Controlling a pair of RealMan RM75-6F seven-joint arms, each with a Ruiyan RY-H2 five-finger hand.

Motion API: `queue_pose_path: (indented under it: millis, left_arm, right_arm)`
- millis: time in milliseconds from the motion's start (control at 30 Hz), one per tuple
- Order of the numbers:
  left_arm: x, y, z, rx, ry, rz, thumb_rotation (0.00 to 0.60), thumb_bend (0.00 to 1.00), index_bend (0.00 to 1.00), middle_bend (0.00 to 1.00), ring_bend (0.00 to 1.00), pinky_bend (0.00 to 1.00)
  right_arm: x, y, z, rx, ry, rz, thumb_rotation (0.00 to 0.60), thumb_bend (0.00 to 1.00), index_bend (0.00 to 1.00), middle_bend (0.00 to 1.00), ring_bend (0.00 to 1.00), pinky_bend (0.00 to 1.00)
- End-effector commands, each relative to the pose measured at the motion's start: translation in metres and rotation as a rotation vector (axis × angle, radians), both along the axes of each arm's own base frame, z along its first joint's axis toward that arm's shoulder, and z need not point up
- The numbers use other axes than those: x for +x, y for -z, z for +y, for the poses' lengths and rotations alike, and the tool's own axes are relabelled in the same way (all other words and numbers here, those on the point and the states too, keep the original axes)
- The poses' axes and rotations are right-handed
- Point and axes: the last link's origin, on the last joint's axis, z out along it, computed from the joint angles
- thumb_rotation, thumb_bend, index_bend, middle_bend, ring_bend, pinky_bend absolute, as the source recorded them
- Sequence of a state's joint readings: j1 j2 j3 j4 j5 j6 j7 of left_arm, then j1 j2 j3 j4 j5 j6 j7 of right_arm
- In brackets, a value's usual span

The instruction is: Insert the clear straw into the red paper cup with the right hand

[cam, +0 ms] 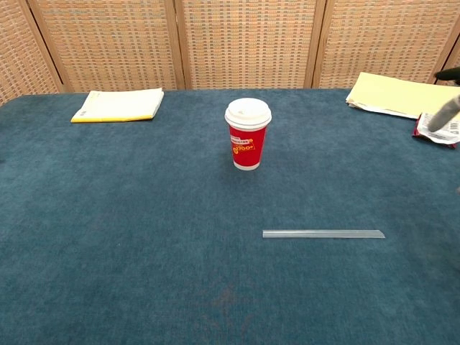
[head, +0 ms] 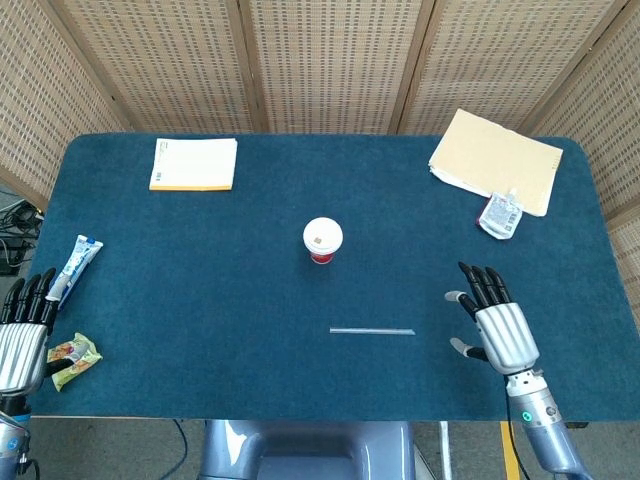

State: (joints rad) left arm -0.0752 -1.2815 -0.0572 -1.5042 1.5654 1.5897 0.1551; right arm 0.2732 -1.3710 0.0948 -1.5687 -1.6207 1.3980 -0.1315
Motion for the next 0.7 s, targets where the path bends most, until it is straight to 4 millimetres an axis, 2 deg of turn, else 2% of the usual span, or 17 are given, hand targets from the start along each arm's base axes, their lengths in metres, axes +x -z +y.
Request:
queue_pose_path:
  millis: [33,233,333,467,600,700]
  left_arm:
    - [-0.001,-0.001,0.002,0.002,-0.004,-0.003,0.6,0.11,0.0,0.0,0.0,0.0]
    - [-0.006,-0.004,0.003,0.008,-0.021,-0.018,0.6,0.11,0.0,0.0,0.0,0.0]
    - [-0.007,-0.005,0.003,0.009,-0.023,-0.025,0.6,0.11,0.0,0.0,0.0,0.0]
    - [-0.011,-0.009,0.003,0.012,-0.032,-0.048,0.6,0.11,0.0,0.0,0.0,0.0]
    - [-0.014,-0.011,0.004,0.008,-0.039,-0.061,0.6,0.11,0.0,0.0,0.0,0.0]
    - [-0.017,-0.011,0.006,0.004,-0.044,-0.07,0.6,0.11,0.0,0.0,0.0,0.0]
  right_arm:
    - [0.029,0.015,-0.006,0.022,-0.031,-0.03,0.6,0.2,0.44,0.12,0.0,0.0]
    - [0.065,0.051,-0.005,0.079,-0.036,-0.04,0.6,0.21,0.51,0.17,0.0,0.0]
    - [0.071,0.062,-0.005,0.092,-0.029,-0.037,0.6,0.25,0.53,0.18,0.0,0.0]
    - [0.083,0.09,-0.009,0.145,-0.015,-0.015,0.6,0.36,0.55,0.19,0.0,0.0]
    - [0.091,0.106,-0.015,0.17,0.007,-0.006,0.6,0.48,0.55,0.19,0.0,0.0]
    - [0.094,0.114,-0.019,0.181,0.025,0.015,0.6,0.51,0.55,0.19,0.0,0.0]
